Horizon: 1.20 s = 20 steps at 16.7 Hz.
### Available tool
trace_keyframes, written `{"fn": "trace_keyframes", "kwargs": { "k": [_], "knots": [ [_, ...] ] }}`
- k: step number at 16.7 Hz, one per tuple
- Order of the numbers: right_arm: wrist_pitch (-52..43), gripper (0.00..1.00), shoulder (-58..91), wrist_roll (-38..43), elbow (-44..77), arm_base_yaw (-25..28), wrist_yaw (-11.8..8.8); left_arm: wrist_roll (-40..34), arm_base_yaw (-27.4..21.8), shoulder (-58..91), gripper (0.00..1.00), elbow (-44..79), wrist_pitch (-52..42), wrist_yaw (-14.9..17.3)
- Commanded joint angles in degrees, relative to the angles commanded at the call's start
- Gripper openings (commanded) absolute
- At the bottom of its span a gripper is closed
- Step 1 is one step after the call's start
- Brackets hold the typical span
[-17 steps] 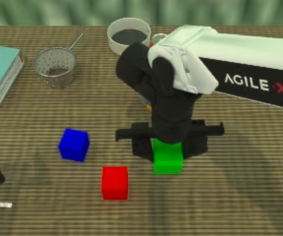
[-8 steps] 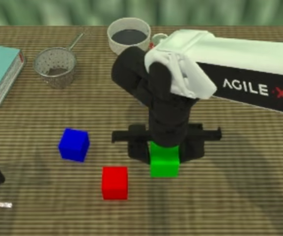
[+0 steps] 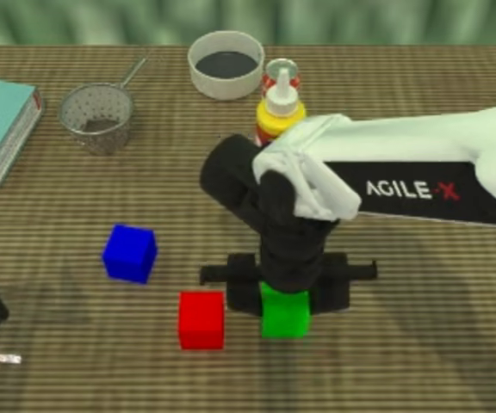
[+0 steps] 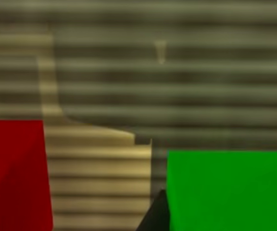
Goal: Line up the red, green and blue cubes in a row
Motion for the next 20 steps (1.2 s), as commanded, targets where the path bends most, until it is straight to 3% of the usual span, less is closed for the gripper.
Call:
{"fn": "trace_keyframes", "kwargs": {
  "k": [5,18,20],
  "knots": [
    [0.69,0.00,0.27,0.02,-0.48,0.03,0.02,0.00,0.00,0.00,1.00,0.00,0.00,0.00],
    [0.69,0.98,0.27,0.02,-0.48,0.03,0.02,0.00,0.00,0.00,1.00,0.00,0.00,0.00],
    [0.69,1.00,0.27,0.02,-0.48,0.03,0.02,0.00,0.00,0.00,1.00,0.00,0.00,0.00]
  ]
}}
